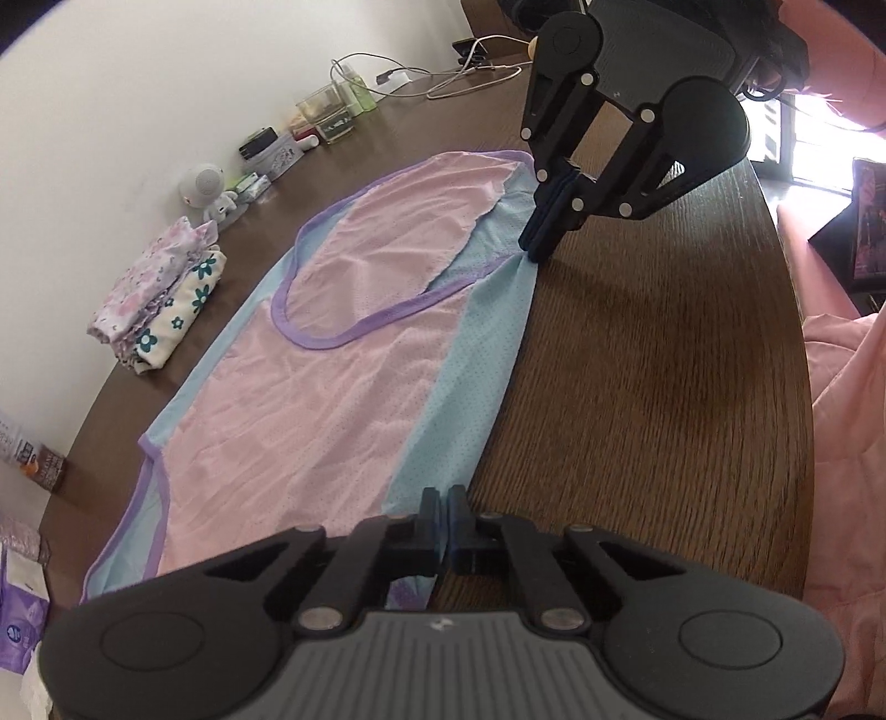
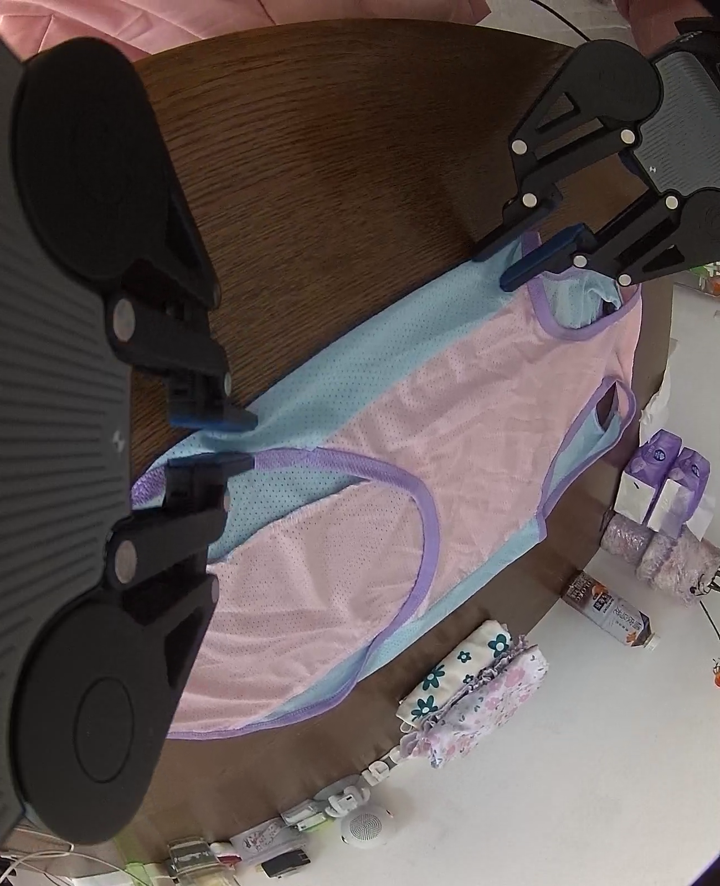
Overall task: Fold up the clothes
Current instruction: 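Grasp the garment's lavender-trimmed edge with the left gripper while the right gripper grasps the opposite end, then fold the garment lengthwise with both grippers, laying the held edge over its middle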
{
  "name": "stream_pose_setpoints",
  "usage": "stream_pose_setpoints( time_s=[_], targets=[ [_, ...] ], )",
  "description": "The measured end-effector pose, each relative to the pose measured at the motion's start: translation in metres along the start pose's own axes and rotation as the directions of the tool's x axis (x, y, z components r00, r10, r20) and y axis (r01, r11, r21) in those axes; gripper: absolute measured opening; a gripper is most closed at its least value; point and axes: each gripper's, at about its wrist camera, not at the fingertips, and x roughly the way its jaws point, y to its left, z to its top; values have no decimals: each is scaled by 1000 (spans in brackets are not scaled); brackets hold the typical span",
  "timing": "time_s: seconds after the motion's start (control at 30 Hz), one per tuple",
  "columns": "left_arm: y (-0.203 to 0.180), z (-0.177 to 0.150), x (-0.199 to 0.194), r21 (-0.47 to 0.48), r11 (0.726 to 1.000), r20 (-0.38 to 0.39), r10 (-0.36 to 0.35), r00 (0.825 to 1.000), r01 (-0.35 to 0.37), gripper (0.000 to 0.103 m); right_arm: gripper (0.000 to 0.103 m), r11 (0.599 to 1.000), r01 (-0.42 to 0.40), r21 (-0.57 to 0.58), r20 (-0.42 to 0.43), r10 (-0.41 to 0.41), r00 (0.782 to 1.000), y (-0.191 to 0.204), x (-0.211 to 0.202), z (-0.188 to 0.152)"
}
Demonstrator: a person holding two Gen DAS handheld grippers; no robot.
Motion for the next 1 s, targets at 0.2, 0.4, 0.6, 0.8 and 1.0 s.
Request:
stream_pose_setpoints(
  time_s=[0.2, 0.4, 0.6, 0.8, 1.0],
  targets=[
    [8, 0, 3, -55, 998, 15, 24, 1000, -23, 1, 2, 996, 25, 86, 63, -31, 998, -11, -10, 0],
    [16, 2, -2, -97, 994, 39, 53, 998, -49, 0, 10, 995, -4, 100, 87, -5, 996, -11, -6, -2],
    [21, 6, -7, -113, 991, 60, 82, 995, -75, 0, 35, 997, -67, 48, 161, 58, 985, 5, -5, 14],
    [27, 6, -12, -133, 986, 77, 114, 990, -103, 0, 34, 998, -54, 35, 130, 49, 990, 4, 11, 17],
    [26, 3, -13, -177, 983, 115, 73, 991, -52, 3, 3, 996, -17, 85, 90, 10, 996, -8, 7, -1]
  ],
)
